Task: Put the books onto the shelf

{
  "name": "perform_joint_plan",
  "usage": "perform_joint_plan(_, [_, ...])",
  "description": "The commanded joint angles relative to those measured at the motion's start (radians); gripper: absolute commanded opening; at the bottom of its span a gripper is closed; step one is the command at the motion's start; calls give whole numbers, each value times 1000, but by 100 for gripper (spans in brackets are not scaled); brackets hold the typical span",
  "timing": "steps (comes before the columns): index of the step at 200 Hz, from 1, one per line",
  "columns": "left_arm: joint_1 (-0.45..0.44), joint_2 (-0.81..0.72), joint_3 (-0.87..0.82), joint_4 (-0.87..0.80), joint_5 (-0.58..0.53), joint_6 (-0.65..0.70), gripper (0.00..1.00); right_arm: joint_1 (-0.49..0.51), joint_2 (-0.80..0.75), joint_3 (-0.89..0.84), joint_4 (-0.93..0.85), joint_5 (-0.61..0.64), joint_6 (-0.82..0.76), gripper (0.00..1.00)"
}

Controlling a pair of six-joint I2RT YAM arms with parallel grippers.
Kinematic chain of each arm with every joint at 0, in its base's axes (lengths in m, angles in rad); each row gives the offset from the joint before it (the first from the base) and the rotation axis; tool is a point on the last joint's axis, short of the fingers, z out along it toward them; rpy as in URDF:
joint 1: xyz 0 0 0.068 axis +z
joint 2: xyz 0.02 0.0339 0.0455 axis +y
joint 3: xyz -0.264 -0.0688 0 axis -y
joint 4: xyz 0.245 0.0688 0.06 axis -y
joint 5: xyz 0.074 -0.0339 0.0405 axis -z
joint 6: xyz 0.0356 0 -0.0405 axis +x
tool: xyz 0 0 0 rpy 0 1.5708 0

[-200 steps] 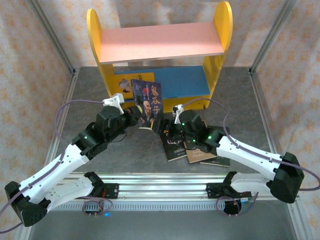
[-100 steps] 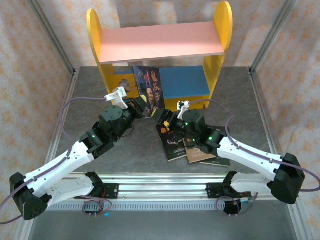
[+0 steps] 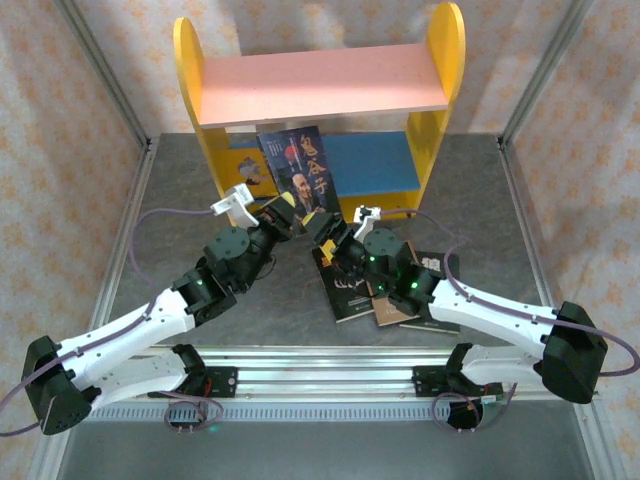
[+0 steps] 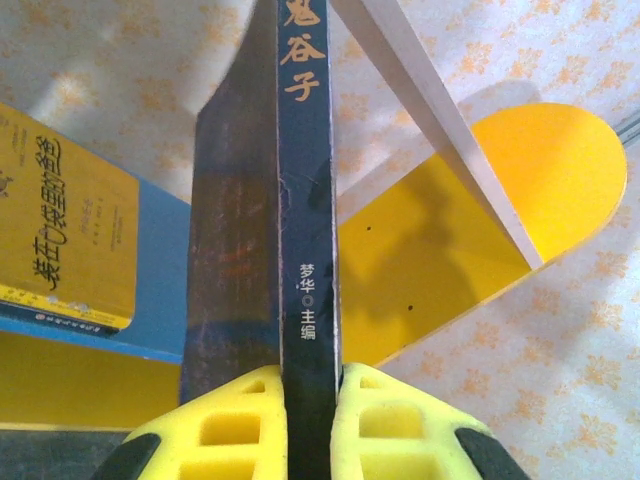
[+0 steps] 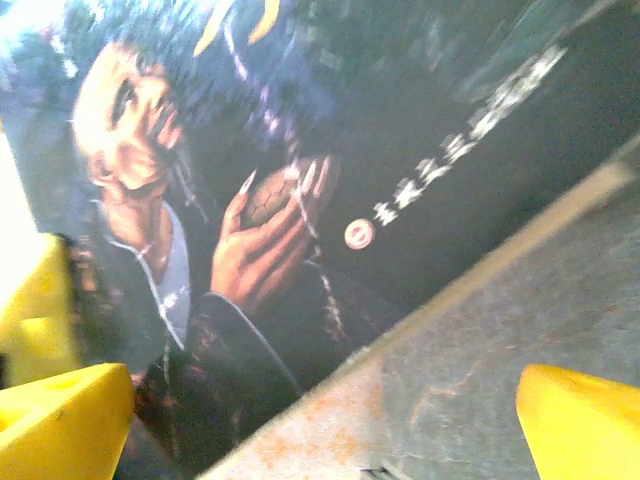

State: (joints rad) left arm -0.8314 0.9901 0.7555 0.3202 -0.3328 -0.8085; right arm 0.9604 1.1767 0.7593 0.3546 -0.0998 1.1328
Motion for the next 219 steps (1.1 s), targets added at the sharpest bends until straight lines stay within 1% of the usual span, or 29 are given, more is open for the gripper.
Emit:
perform_joint_plan(1, [-37,-3,-29,189,-94,-19,0,23,-5,-33,111,85,65,97])
perform_joint_plan(25, [-61,13,-48,237,-131,-18,0,36,3,-52,150,111,109,97])
perform_joint_plan(50, [-85,16,-51,243,-166,-17,0,41,3,-80,176,145,139,94])
perform_joint_plan(87, [-149,10,-91,295,-306,3,0,41,-29,-126,196,205,157,89])
perform_joint_plan(113, [-171,23,-106,329,-354,9,0,41,-47,-125,189,220,150,86])
perform_joint_plan(124, [-177,36,-110,358,-362,18,0,41,-43,-118,191,214,150,85])
perform_joint_plan(164, [-196,72,-109,410,-378,42,0,41,-22,-112,225,209,166,74])
perform_joint_plan(183, [-204,82,-108,428,-384,54,0,41,-20,-113,235,206,172,70])
perform_joint_plan(219, [-209,101,-114,473,-387,75,0,41,-19,-113,244,187,196,71])
